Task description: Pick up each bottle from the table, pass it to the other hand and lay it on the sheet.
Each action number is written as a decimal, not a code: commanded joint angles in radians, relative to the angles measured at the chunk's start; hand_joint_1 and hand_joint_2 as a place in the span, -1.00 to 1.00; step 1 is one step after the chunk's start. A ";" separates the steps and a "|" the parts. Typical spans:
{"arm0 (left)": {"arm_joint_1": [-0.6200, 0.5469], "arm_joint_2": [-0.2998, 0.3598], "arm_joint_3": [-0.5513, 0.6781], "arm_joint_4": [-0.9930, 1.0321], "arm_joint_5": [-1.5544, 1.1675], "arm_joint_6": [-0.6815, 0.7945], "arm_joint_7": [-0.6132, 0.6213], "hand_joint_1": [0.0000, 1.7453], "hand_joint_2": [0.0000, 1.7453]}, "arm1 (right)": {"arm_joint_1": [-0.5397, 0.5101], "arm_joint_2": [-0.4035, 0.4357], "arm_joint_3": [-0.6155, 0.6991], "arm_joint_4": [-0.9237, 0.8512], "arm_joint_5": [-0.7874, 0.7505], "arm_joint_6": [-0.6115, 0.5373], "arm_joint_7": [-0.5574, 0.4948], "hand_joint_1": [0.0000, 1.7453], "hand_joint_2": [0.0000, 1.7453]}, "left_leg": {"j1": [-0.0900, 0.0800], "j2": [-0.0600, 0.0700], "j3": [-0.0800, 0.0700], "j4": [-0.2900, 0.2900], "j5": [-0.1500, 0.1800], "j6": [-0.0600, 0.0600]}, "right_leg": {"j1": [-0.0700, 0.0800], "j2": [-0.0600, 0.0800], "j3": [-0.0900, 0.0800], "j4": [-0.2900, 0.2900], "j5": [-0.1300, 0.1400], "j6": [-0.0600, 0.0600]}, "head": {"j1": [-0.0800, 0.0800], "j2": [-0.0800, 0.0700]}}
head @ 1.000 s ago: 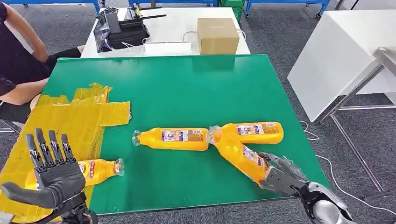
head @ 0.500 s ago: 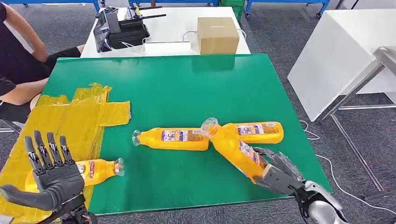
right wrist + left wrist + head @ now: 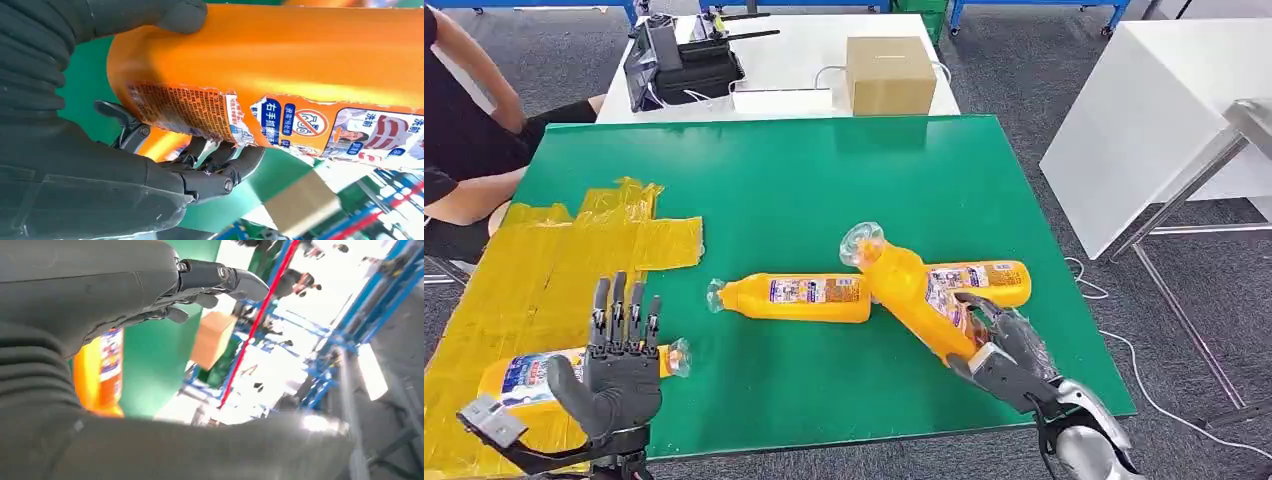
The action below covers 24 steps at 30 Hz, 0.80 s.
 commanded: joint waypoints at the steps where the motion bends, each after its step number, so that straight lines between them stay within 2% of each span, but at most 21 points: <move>1: -0.024 0.062 -0.056 0.081 0.009 -0.003 0.018 -1.00 1.00 | -0.065 0.079 0.013 0.019 -0.009 -0.005 -0.009 1.00 1.00 | -0.002 0.000 0.003 -0.003 0.001 -0.001 | -0.002 0.001 0.001 0.000 0.000 -0.001 | 0.000 0.000; 2: -0.028 0.077 -0.073 0.088 0.031 -0.030 0.051 -1.00 1.00 | -0.074 0.079 0.020 0.025 -0.011 -0.006 -0.015 1.00 1.00 | -0.001 0.000 0.002 -0.002 0.001 -0.001 | -0.001 0.000 0.001 0.000 0.000 0.000 | 0.000 0.000; 7: -0.027 0.077 -0.074 0.093 0.031 -0.030 0.051 -1.00 1.00 | -0.083 0.083 0.024 0.026 -0.010 -0.004 -0.011 1.00 1.00 | -0.002 0.000 0.002 -0.003 0.001 -0.001 | -0.002 0.001 0.001 0.000 0.000 -0.001 | 0.000 0.000; 8: -0.033 0.095 -0.094 0.105 0.096 -0.093 0.089 -1.00 1.00 | -0.102 0.085 0.035 0.043 -0.016 -0.001 -0.022 1.00 1.00 | -0.003 0.000 0.003 -0.003 0.001 -0.002 | -0.003 0.001 0.001 0.001 -0.001 -0.001 | 0.000 0.000; 11: -0.038 0.112 -0.113 0.136 0.143 -0.155 0.109 -1.00 1.00 | -0.160 0.101 0.067 0.088 -0.020 0.001 -0.027 1.00 1.00 | -0.001 0.002 0.002 -0.003 0.001 -0.001 | -0.002 0.002 0.000 0.000 0.001 -0.001 | 0.000 0.000; 24: -0.074 0.108 -0.143 0.155 0.038 -0.094 0.098 -1.00 1.00 | -0.247 0.141 0.177 0.137 -0.044 0.010 -0.030 1.00 1.00 | -0.001 0.001 0.000 -0.002 0.002 -0.001 | -0.001 0.001 -0.002 0.001 0.000 -0.001 | 0.000 0.000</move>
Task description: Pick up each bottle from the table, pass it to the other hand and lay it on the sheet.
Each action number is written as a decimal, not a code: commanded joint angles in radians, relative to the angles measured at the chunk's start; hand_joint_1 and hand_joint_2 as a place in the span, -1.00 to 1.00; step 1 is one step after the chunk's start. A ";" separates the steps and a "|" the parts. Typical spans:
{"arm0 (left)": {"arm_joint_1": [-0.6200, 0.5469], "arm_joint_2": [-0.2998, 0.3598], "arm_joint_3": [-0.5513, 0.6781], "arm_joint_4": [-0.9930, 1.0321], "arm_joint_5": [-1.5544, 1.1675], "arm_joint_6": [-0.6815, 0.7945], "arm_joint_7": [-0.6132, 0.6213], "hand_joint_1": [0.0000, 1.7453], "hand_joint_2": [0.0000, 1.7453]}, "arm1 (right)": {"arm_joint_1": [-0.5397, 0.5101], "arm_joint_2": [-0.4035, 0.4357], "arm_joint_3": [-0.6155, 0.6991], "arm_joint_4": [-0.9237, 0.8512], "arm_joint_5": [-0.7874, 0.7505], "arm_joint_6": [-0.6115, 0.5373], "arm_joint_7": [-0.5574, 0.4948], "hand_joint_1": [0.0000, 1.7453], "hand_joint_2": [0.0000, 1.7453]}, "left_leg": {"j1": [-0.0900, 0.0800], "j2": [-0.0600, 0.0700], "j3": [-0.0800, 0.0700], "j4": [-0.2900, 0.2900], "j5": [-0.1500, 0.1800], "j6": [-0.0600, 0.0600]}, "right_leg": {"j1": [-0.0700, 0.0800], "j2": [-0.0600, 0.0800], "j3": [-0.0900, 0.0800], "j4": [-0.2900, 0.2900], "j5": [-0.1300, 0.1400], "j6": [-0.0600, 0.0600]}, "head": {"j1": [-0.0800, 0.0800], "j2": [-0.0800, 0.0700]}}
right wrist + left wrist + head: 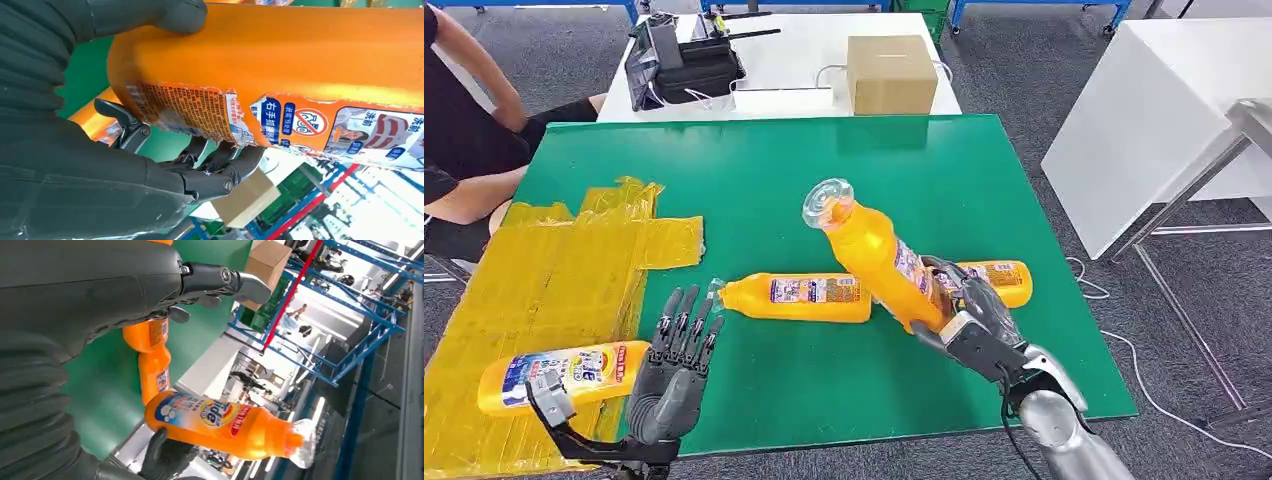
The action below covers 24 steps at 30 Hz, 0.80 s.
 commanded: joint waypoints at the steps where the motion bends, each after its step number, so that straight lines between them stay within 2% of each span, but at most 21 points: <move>1: -0.048 0.036 -0.044 0.080 -0.057 0.043 -0.007 -1.00 1.00 | -0.100 0.050 0.099 0.098 -0.022 0.008 -0.003 1.00 1.00 | -0.002 0.002 0.003 -0.003 0.000 -0.001 | -0.002 0.002 0.001 0.000 0.000 -0.001 | 0.000 0.000; 9: -0.068 0.002 -0.044 0.078 -0.193 0.225 -0.058 -1.00 1.00 | -0.113 0.066 0.177 0.101 -0.034 0.003 0.010 1.00 1.00 | -0.002 0.001 0.002 -0.002 0.001 -0.002 | -0.002 0.001 0.000 0.001 0.000 0.000 | 0.000 0.000; 24: -0.080 0.005 -0.057 0.080 -0.187 0.237 -0.066 -1.00 1.00 | -0.176 0.104 0.296 0.176 -0.046 0.012 0.028 1.00 1.00 | -0.001 0.001 0.001 -0.001 0.001 -0.002 | -0.001 0.001 -0.001 0.001 0.000 0.000 | 0.000 0.000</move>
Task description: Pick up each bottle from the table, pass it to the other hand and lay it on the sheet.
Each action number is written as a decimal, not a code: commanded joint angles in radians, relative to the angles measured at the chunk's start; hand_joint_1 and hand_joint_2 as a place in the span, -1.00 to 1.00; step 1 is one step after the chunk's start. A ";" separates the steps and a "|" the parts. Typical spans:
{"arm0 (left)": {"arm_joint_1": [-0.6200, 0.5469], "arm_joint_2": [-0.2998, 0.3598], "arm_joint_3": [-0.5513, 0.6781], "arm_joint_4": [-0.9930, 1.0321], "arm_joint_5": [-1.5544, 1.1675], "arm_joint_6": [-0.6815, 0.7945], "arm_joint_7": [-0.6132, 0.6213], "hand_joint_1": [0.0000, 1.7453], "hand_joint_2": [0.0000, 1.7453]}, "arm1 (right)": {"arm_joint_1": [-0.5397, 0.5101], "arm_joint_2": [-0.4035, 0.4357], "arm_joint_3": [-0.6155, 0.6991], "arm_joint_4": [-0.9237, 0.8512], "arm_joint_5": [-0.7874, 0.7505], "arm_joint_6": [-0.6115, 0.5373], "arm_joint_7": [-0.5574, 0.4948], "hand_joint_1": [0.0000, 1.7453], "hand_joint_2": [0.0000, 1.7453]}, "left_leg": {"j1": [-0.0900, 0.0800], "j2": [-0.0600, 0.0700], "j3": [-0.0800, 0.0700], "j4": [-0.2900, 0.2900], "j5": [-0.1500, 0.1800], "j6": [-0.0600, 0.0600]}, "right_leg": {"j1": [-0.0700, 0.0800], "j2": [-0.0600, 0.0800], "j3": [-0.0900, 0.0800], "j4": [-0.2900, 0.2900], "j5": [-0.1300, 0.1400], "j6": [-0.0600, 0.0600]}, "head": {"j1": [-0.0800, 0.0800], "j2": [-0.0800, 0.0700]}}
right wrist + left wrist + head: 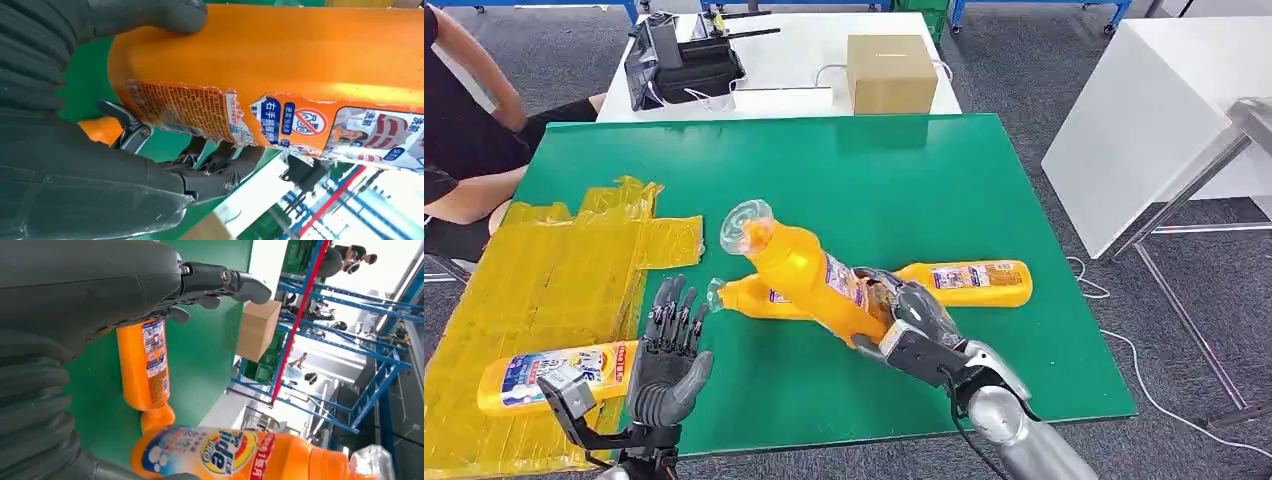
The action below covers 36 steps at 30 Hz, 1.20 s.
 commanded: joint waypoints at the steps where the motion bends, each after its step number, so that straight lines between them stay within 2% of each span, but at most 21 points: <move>1: -0.035 0.004 -0.023 0.054 0.000 0.000 -0.002 -1.00 1.00 | -0.080 0.031 0.090 0.107 -0.012 0.006 0.013 1.00 1.00 | -0.002 0.001 0.003 -0.002 0.000 -0.001 | -0.002 0.001 0.001 0.000 0.000 0.000 | 0.000 0.000; 21: -0.038 0.019 -0.090 0.043 -0.005 -0.065 -0.002 -1.00 1.00 | -0.104 0.034 0.104 0.132 -0.020 0.004 0.016 1.00 1.00 | -0.003 -0.001 0.003 -0.002 0.000 -0.001 | -0.003 0.000 0.001 0.001 -0.001 0.000 | 0.000 0.000; 34: -0.061 0.021 -0.122 0.055 -0.044 -0.062 -0.004 -1.00 1.00 | -0.142 0.067 0.179 0.184 -0.032 0.016 0.027 1.00 1.00 | -0.001 0.001 0.002 -0.001 0.000 -0.001 | -0.001 0.001 0.001 0.000 0.000 0.000 | 0.000 0.000; 36: -0.061 0.021 -0.122 0.055 -0.044 -0.062 -0.004 -1.00 1.00 | -0.142 0.067 0.179 0.184 -0.032 0.016 0.027 1.00 1.00 | -0.004 0.000 0.005 -0.004 0.001 -0.002 | -0.004 0.001 0.002 0.002 -0.001 -0.001 | 0.000 0.000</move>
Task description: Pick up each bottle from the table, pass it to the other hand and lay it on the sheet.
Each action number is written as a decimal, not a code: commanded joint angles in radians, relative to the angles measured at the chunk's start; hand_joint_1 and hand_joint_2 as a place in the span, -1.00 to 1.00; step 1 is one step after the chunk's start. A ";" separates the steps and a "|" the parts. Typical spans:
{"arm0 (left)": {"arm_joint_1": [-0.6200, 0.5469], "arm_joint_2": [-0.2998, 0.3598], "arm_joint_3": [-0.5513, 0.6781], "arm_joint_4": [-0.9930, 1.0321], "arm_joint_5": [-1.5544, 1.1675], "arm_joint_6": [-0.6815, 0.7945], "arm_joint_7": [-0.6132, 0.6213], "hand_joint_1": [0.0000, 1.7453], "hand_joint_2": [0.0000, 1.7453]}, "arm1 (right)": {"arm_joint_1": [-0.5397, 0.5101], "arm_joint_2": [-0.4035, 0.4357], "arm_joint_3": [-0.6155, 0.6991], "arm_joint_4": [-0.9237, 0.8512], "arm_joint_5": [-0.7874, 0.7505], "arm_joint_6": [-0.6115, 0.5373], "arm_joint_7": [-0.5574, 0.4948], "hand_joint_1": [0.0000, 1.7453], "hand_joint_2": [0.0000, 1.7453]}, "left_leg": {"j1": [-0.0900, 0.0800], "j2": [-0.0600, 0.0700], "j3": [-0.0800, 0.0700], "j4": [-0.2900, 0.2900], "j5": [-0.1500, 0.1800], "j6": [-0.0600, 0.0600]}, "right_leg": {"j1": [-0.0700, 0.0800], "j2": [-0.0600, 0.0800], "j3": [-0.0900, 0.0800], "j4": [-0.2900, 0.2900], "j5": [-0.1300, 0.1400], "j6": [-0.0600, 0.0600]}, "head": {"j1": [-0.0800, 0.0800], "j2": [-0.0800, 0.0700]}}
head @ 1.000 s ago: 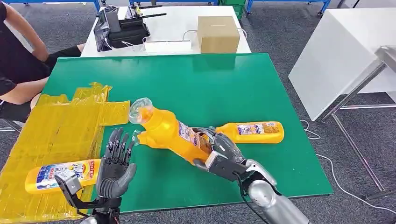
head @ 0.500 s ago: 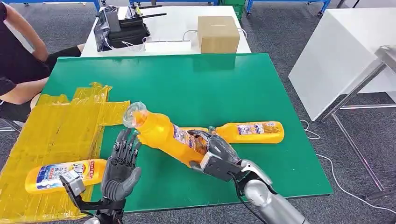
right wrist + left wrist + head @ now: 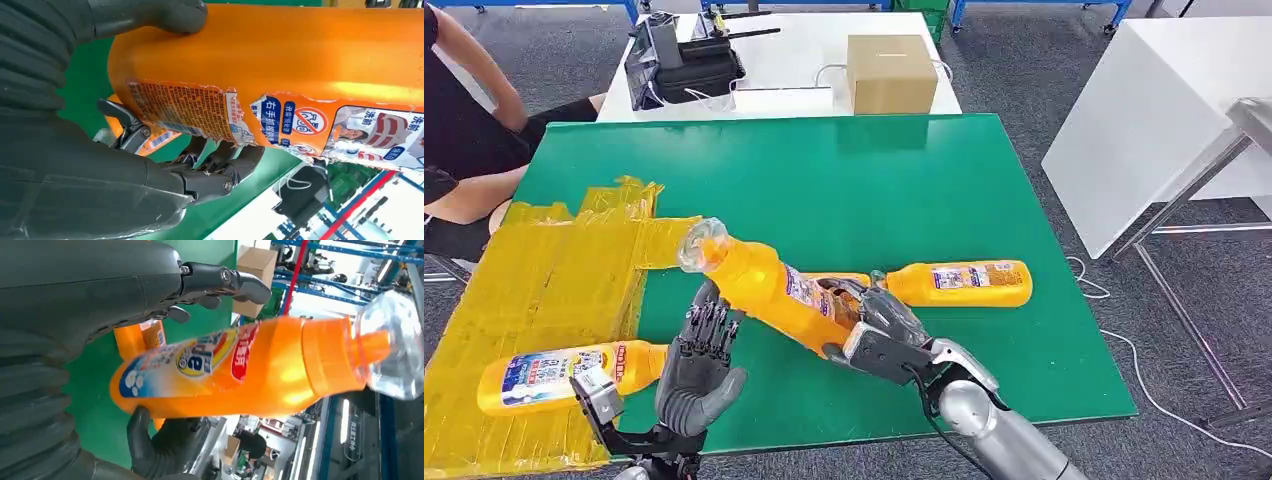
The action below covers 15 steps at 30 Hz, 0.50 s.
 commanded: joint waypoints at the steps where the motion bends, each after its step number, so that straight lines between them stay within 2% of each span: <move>1: -0.038 0.023 -0.027 0.053 -0.012 0.010 -0.001 -1.00 1.00 | -0.060 0.023 0.068 0.086 -0.005 0.004 0.006 1.00 1.00 | -0.002 0.000 0.004 -0.002 0.000 -0.001 | -0.002 0.001 0.002 0.001 -0.001 0.000 | 0.000 0.000; 5: -0.035 0.021 -0.022 0.054 -0.018 0.022 -0.001 -1.00 1.00 | -0.061 0.023 0.085 0.090 -0.005 0.014 0.012 1.00 1.00 | -0.002 0.000 0.003 -0.002 0.000 -0.001 | -0.002 0.000 0.001 0.000 -0.001 0.000 | 0.000 0.000; 15: -0.035 0.016 0.015 0.070 -0.019 0.052 -0.006 -1.00 1.00 | -0.064 0.053 0.249 0.099 -0.006 0.029 0.015 1.00 1.00 | -0.001 0.001 0.003 -0.002 0.000 -0.001 | -0.001 0.001 0.001 0.000 0.000 0.000 | 0.000 0.000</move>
